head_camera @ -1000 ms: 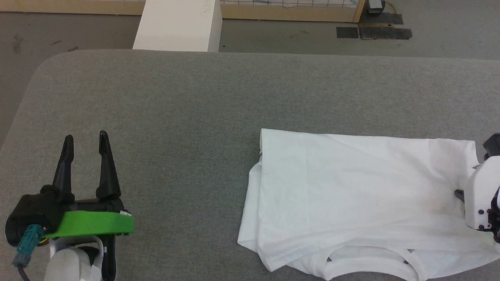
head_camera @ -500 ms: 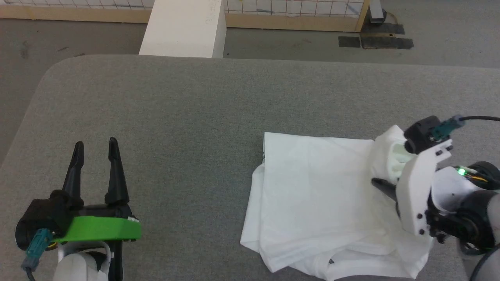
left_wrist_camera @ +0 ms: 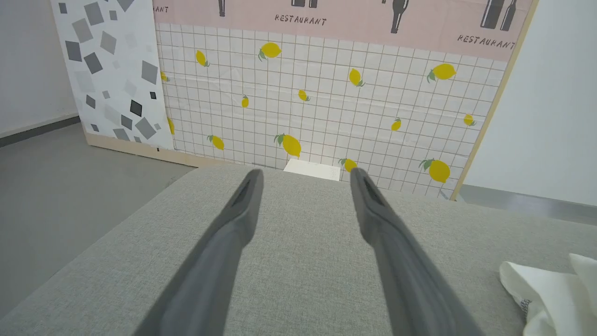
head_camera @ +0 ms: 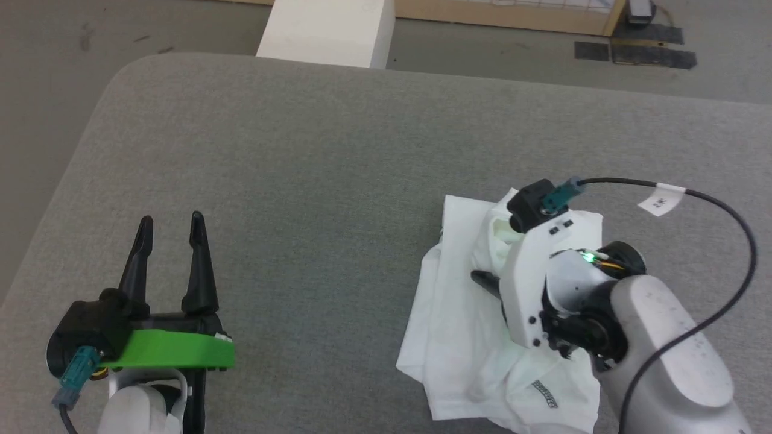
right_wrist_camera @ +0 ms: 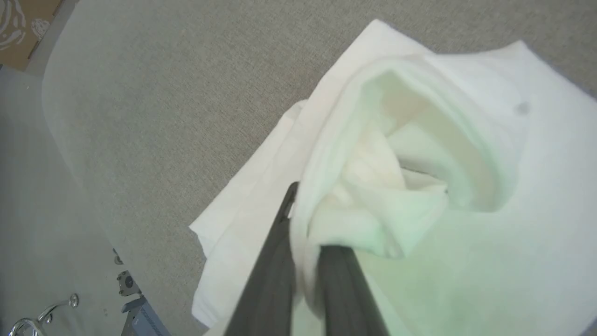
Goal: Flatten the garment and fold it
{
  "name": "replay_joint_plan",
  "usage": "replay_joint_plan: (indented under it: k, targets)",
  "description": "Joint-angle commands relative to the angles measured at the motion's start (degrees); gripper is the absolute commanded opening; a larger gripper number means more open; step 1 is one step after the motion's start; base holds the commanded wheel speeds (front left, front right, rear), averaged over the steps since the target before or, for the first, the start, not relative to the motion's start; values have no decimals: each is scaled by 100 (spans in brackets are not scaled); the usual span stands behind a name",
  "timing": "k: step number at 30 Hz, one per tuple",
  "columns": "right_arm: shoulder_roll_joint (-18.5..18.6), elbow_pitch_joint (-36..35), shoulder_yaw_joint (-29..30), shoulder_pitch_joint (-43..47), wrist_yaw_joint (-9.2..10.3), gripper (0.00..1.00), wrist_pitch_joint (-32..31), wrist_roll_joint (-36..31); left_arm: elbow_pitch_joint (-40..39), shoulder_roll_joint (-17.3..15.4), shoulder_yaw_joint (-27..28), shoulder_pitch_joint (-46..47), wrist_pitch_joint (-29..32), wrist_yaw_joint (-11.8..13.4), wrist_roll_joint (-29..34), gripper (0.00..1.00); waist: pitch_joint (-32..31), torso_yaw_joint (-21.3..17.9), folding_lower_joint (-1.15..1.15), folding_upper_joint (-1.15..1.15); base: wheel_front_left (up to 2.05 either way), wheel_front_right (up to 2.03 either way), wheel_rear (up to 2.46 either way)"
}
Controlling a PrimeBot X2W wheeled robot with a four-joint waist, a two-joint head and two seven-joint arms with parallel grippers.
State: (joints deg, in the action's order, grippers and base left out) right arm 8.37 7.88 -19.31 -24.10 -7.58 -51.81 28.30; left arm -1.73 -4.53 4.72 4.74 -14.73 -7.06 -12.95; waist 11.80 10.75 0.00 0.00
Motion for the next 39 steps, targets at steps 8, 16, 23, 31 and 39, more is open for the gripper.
replay_joint_plan:
  k: [8,16,23,31,39]
  targets:
    - [-275,1215,-142,-376,9,0,617,-311,30,58,0,115,-27,-40,-56,100,174,198,0,0,0,0,0]
    - [-398,1456,-694,-686,9,100,1055,-233,75,85,23,133,-27,-41,-58,100,109,135,0,0,0,0,0]
    - [-373,914,-1536,-933,9,100,1307,22,104,21,21,114,-27,-42,-53,100,-60,-56,0,0,0,0,0]
    - [-70,303,-1071,-825,9,100,1867,-402,57,-37,89,-42,-27,-42,8,100,-305,-436,0,0,0,0,0]
    - [-48,-183,683,308,9,100,1376,-2078,-46,-14,67,-130,-27,-42,92,100,-294,-674,0,0,0,0,0]
